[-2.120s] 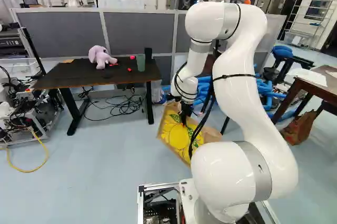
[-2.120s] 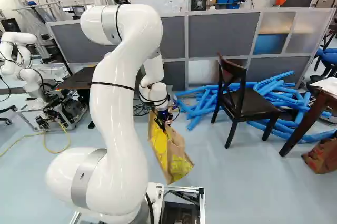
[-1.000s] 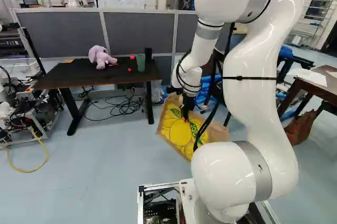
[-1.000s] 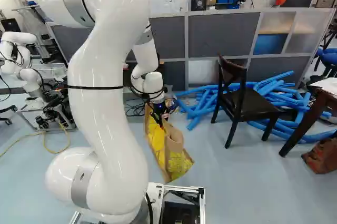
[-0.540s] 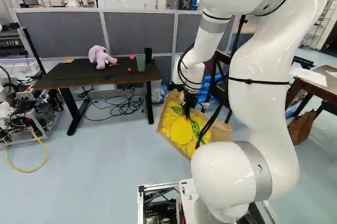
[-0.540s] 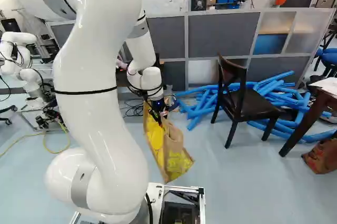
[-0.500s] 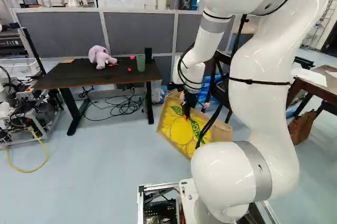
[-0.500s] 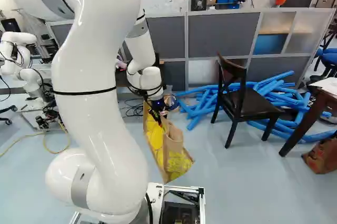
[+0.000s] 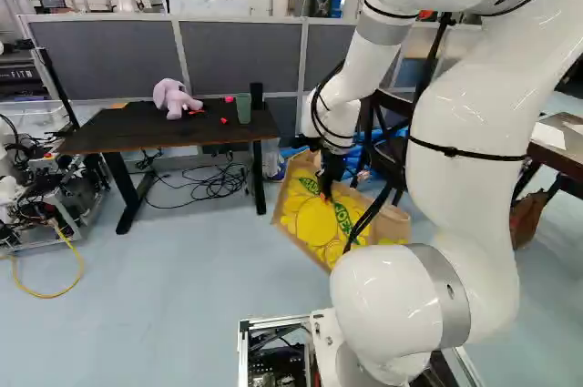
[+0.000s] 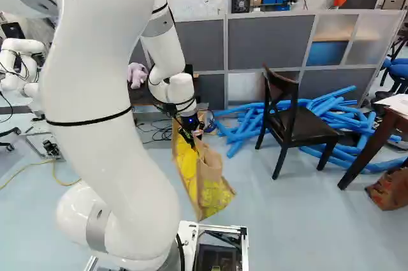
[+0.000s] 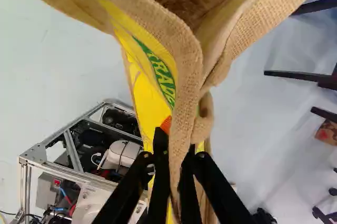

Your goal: Pick up the bag on the ground and place it on the table

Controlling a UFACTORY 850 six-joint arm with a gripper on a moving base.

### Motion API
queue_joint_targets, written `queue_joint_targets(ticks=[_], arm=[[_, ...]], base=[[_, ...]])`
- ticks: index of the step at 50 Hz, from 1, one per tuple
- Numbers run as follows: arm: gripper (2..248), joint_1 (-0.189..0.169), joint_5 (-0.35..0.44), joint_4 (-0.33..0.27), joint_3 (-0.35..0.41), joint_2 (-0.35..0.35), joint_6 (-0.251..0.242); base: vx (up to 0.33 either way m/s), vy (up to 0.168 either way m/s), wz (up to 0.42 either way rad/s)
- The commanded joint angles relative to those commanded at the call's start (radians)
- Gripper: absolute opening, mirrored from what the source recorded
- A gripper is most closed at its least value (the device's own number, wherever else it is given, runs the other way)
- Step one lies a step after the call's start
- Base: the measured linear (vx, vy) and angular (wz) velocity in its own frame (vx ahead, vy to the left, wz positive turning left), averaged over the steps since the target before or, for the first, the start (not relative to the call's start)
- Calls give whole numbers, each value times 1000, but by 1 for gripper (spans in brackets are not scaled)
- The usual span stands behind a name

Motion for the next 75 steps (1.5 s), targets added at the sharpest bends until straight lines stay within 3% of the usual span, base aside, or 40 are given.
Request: queue_joint_targets(ticks=[23,50,75], arm=[[22,-25,-66,0,-24,63,0],[22,-20,-161,3,-70,120,0],[22,-10,-251,54,-127,155,0]], base=[[0,0,0],[0,0,0],[0,0,0]])
